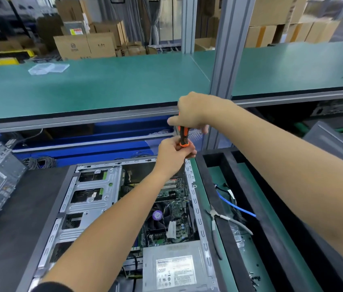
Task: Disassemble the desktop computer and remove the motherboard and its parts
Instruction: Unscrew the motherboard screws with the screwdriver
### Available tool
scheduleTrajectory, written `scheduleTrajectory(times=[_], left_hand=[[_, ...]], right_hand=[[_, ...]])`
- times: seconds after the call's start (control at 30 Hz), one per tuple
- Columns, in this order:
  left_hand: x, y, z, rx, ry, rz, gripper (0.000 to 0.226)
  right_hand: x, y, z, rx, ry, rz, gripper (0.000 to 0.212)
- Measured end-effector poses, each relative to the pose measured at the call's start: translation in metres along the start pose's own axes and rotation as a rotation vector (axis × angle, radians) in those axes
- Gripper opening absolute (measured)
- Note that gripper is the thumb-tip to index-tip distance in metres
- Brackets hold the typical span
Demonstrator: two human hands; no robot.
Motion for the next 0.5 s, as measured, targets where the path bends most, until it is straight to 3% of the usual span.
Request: scheduleTrajectory(times=[0.1,0.2,0.3,0.4,0.5], left_hand=[[-0.001,0.004,-0.005,-0.103,-0.030,0.005,0.019],[0.007,0.003,-0.013,-0.193,-0.077,0.056,0.031],[0.015,0.003,-0.018,-0.062,-0.071,0.075,0.030],[0.017,0.003,-0.018,-0.005,-0.103,0.064,0.022],[0.020,0.000,-0.018,0.073,-0.212,0.084,0.011]], right_hand=[[-0.003,0.004,-0.002,-0.118,0.034,-0.058,0.039],[-0.006,0.005,-0.003,-0.116,0.145,-0.139,0.009],[-0.008,0.006,-0.004,-0.201,0.065,-0.186,0.020],[-0.007,0.004,-0.002,-0.210,-0.046,-0.197,0.007],[-0.006,0.002,0.000,-0.089,0.001,-0.078,0.036]])
Point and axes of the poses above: each hand's wrist, its own y-axis away from the middle knuckle, its own z-axis out of the palm, x = y × z, the point moved 1 cm from there along -y, towards the middle knuckle, and after that the axes turned 5 degrees about z, right-handed, at the moved point
